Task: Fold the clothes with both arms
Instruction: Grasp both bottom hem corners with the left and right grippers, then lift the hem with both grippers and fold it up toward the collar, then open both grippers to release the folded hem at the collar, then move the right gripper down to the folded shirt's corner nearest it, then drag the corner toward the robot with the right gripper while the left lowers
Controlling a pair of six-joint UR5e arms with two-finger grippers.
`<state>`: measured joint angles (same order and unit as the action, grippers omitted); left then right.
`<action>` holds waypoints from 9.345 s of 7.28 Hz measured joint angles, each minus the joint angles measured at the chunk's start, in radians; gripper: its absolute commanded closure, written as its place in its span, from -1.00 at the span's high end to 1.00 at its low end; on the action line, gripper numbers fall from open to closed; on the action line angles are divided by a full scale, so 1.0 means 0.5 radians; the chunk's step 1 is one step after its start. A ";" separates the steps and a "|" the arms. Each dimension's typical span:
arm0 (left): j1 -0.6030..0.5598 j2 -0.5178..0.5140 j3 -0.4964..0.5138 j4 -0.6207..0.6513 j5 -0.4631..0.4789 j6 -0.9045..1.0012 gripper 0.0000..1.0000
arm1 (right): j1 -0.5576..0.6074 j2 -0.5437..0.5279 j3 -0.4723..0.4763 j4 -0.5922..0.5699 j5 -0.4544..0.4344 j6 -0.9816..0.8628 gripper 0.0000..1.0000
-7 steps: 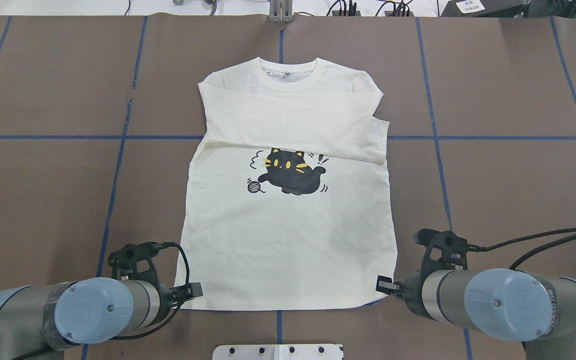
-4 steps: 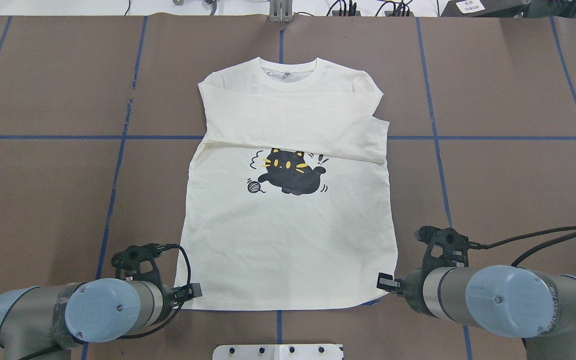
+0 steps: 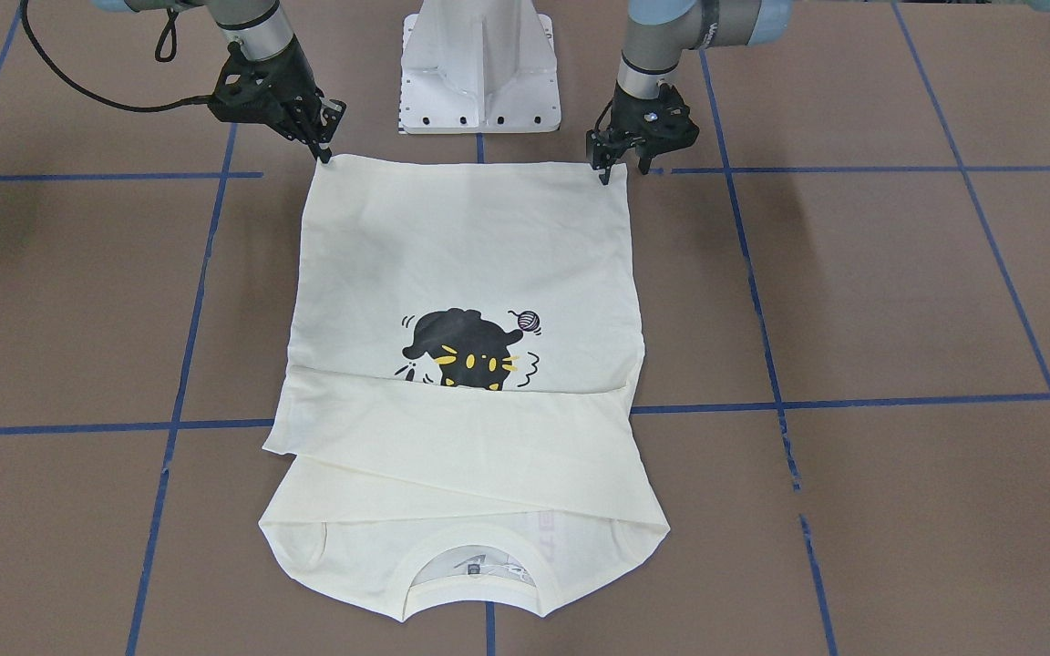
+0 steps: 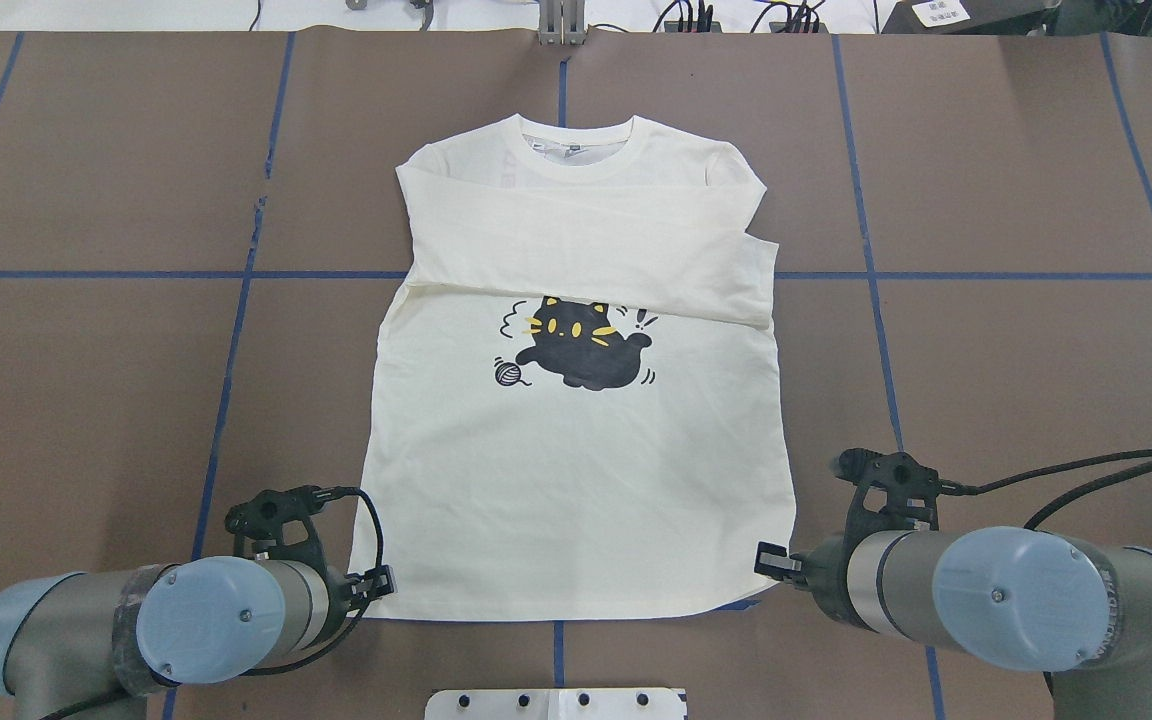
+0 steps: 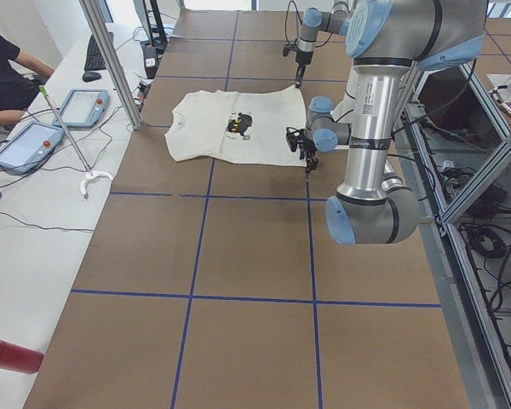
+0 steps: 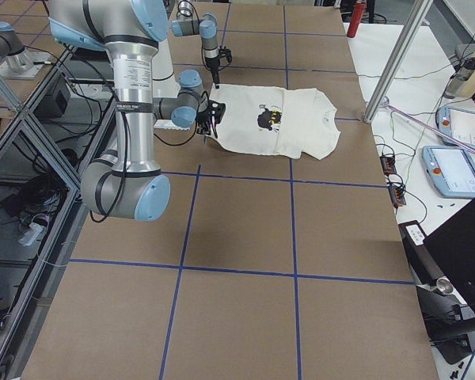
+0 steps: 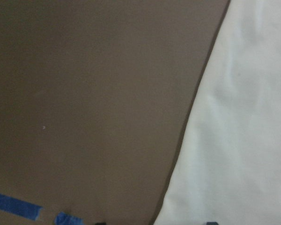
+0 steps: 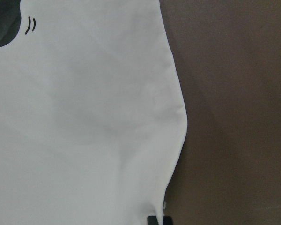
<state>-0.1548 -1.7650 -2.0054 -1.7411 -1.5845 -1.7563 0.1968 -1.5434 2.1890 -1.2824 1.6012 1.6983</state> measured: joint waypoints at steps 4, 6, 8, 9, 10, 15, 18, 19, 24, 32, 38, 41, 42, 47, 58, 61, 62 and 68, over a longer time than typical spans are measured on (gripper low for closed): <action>0.004 -0.021 -0.011 0.003 0.003 -0.001 -1.00 | 0.004 -0.004 -0.003 0.000 0.004 -0.003 -1.00; 0.001 -0.035 -0.020 0.006 0.003 -0.002 -1.00 | 0.005 -0.006 -0.004 0.000 0.006 -0.004 -1.00; 0.001 -0.036 -0.019 0.006 0.003 -0.002 -1.00 | 0.003 -0.006 -0.006 0.000 0.007 -0.003 -1.00; -0.001 -0.035 -0.019 0.006 0.003 -0.002 -1.00 | 0.003 -0.006 -0.005 0.000 0.007 -0.004 -1.00; -0.007 -0.033 -0.026 0.006 0.003 -0.001 -1.00 | 0.004 -0.007 -0.005 0.000 0.007 -0.004 -1.00; 0.113 -0.020 -0.467 0.367 0.004 0.025 -1.00 | 0.014 -0.120 0.214 -0.003 0.238 -0.009 -1.00; 0.191 -0.027 -0.826 0.647 -0.052 0.213 -1.00 | 0.011 -0.275 0.478 -0.006 0.652 -0.010 -1.00; 0.214 -0.032 -0.855 0.667 -0.076 0.231 -1.00 | 0.002 -0.293 0.505 -0.006 0.725 -0.017 -1.00; -0.131 -0.199 -0.764 0.669 -0.218 0.516 -1.00 | 0.380 -0.109 0.311 0.000 0.787 -0.328 -1.00; -0.980 -0.514 0.143 0.212 -0.370 0.783 -1.00 | 1.142 0.559 -0.538 -0.009 1.001 -0.604 -1.00; -1.174 -0.671 0.750 -0.262 -0.369 0.864 -1.00 | 1.325 0.982 -1.164 -0.006 0.999 -0.662 -1.00; -1.156 -0.813 0.874 -0.267 -0.368 0.692 -0.36 | 1.300 1.001 -1.218 -0.004 0.985 -0.666 -0.91; -1.144 -0.842 0.904 -0.266 -0.368 0.652 0.45 | 1.293 1.002 -1.223 -0.004 0.978 -0.667 0.92; -1.149 -0.828 0.823 -0.235 -0.404 0.694 1.00 | 1.202 0.967 -1.157 0.025 0.963 -0.669 1.00; -1.135 -0.753 0.460 -0.039 -0.444 0.700 1.00 | 0.749 0.523 -0.799 0.039 0.802 -0.538 -1.00; -1.134 -0.750 0.450 -0.037 -0.445 0.700 1.00 | 0.633 0.238 -0.436 0.038 0.807 -0.520 -1.00; -1.133 -0.753 0.443 -0.035 -0.444 0.699 1.00 | 0.477 0.086 -0.282 0.039 0.777 -0.478 -1.00; -0.961 -0.677 0.324 -0.049 -0.464 0.493 0.98 | -0.095 -0.320 0.205 0.040 0.594 -0.031 1.00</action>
<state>-0.6353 -2.1033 -1.8433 -1.7656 -1.8166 -1.5099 0.1492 -1.7032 2.2916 -1.2625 1.8981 1.6827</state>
